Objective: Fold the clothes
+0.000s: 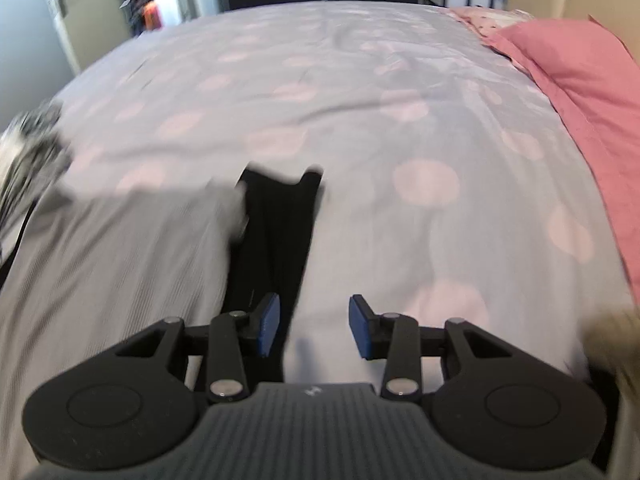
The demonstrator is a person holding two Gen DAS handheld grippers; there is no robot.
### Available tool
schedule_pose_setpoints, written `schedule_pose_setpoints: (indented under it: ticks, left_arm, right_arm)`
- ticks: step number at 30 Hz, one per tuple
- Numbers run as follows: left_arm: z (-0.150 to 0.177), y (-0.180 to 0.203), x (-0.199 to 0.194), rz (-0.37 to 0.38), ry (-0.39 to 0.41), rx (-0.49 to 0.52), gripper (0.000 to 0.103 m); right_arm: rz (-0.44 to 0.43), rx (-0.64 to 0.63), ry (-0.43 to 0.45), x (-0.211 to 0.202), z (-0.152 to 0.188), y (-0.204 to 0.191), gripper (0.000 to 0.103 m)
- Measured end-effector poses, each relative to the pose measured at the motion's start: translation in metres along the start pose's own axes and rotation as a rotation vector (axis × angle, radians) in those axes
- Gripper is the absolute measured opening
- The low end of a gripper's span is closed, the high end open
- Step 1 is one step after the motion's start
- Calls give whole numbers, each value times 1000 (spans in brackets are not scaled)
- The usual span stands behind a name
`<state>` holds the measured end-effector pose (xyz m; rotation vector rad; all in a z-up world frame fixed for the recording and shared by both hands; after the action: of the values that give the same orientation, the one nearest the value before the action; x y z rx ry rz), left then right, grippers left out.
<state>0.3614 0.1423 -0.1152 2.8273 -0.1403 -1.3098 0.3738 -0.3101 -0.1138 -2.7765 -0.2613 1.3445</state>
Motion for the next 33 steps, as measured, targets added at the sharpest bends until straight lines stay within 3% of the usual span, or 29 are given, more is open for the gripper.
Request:
schedule_pose_setpoints:
  ticks: [5, 9, 10, 11, 12, 15, 20, 24, 33]
  left_arm:
    - [-4, -2, 30, 51, 21, -62, 47]
    - [-2, 10, 42, 55, 59, -35, 47]
    - [-2, 13, 44, 52, 67, -30, 46]
    - [-2, 16, 46, 49, 76, -26, 38]
    - [-2, 19, 47, 51, 84, -22, 31]
    - [-3, 24, 44, 31, 102, -3, 4]
    - [-16, 27, 15, -52, 150, 49, 3]
    - [-32, 17, -23, -144, 189, 99, 3]
    - [-54, -50, -137, -369, 272, 139, 3]
  right_arm:
    - [-6, 91, -7, 51, -27, 5, 42]
    - [-6, 75, -3, 77, -32, -1, 42]
    - [-6, 66, 5, 80, -33, -3, 35]
    - [-8, 52, 15, 82, -34, -6, 26]
    - [-14, 37, 18, 84, -35, -10, 6]
    - [4, -13, 31, 83, -35, -19, 3]
    - [86, -47, 84, 55, -40, -9, 2]
    - [202, -68, 96, 17, -44, 24, 2]
    - [428, -105, 146, -83, -48, 96, 2]
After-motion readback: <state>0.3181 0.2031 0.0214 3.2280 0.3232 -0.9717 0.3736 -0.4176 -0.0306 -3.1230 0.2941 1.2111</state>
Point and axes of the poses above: each gripper's, at about its wrist camera, not at the fingertips, and x roughly the way its jaws point, y to its right, z to its underside, the point moved 6 cm from there along x, roughly the way its jaws point, and after that the axes turned 1 degree about x, right-handed, at the moved point
